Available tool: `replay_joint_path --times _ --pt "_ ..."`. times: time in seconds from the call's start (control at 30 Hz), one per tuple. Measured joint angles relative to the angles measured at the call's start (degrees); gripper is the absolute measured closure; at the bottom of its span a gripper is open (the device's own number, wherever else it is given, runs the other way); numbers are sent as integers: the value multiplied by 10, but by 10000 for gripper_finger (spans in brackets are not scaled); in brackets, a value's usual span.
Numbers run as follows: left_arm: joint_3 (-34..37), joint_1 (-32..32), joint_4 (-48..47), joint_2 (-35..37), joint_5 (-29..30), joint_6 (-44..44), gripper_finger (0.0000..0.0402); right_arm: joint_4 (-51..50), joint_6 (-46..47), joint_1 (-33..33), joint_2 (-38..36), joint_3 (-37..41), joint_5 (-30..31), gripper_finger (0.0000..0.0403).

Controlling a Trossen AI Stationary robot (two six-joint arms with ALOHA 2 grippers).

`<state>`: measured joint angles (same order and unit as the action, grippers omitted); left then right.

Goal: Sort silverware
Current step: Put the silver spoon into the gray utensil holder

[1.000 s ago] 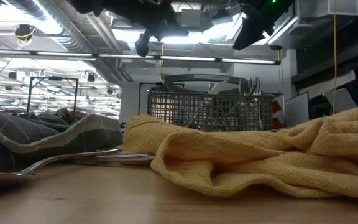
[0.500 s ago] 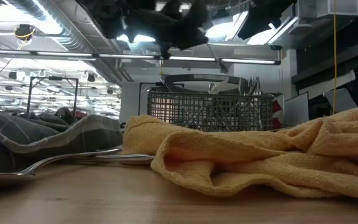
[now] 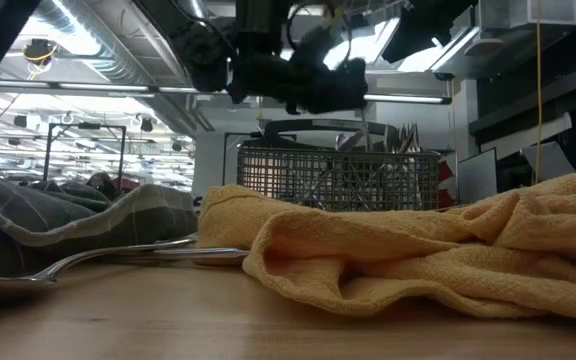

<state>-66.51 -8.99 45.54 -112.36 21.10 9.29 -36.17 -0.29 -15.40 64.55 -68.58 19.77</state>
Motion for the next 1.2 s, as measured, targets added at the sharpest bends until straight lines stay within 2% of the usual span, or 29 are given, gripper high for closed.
replay_joint_path --times 0.17,0.4,0.73,1.07,1.2 --pt "0 1 -5 -27 0 0 391 -1 0 0 0 0 -25 267" --pt "0 6 -41 -35 0 -3 351 -28 43 0 0 0 -91 267" --pt "0 20 -41 -35 0 -6 296 -133 78 0 0 0 -207 267" --pt "0 31 -27 -32 0 -136 302 -223 73 0 1 0 -280 267" --pt "0 31 -30 -29 1 -187 303 -235 20 0 2 0 -326 267"
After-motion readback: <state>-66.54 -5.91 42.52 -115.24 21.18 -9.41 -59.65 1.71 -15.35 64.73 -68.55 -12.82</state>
